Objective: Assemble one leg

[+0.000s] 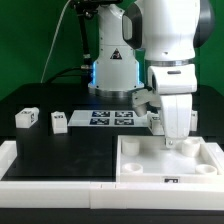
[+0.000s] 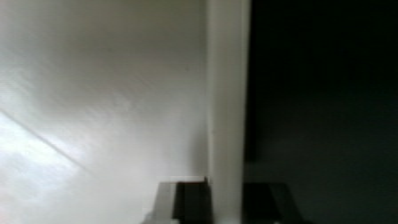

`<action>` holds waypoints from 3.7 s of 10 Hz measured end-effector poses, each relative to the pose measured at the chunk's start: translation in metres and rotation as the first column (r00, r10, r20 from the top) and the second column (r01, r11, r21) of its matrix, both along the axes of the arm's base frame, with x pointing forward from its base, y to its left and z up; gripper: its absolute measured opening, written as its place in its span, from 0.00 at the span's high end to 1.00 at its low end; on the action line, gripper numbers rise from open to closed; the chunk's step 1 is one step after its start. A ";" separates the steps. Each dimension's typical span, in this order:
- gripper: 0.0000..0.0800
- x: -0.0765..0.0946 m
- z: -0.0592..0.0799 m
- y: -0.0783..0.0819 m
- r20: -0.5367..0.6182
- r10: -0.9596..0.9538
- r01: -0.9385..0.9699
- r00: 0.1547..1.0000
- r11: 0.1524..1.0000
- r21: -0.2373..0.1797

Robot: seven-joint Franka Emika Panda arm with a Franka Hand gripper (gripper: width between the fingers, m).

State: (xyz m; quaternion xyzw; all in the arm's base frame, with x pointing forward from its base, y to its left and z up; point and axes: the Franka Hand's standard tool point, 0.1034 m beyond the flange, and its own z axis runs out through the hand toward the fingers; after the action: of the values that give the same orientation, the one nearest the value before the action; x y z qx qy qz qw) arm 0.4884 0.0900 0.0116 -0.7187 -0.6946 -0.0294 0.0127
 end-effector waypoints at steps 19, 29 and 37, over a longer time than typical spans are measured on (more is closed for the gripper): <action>0.19 -0.048 0.050 -0.001 0.017 -0.383 0.383 0.924 0.924 -0.003; 0.19 -0.087 0.042 0.058 -0.128 -0.984 0.992 -0.127 -0.125 -0.019; 0.19 -0.110 0.035 0.060 -0.069 -0.979 0.906 -0.193 -0.151 -0.395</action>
Offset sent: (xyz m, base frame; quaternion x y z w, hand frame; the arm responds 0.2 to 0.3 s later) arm 0.0000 0.0000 0.0000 0.0000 0.0000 0.0000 1.0000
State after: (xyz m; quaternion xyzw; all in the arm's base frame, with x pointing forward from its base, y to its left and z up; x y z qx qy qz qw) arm 0.3786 0.1496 0.0464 -0.9792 0.1038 0.1708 0.0359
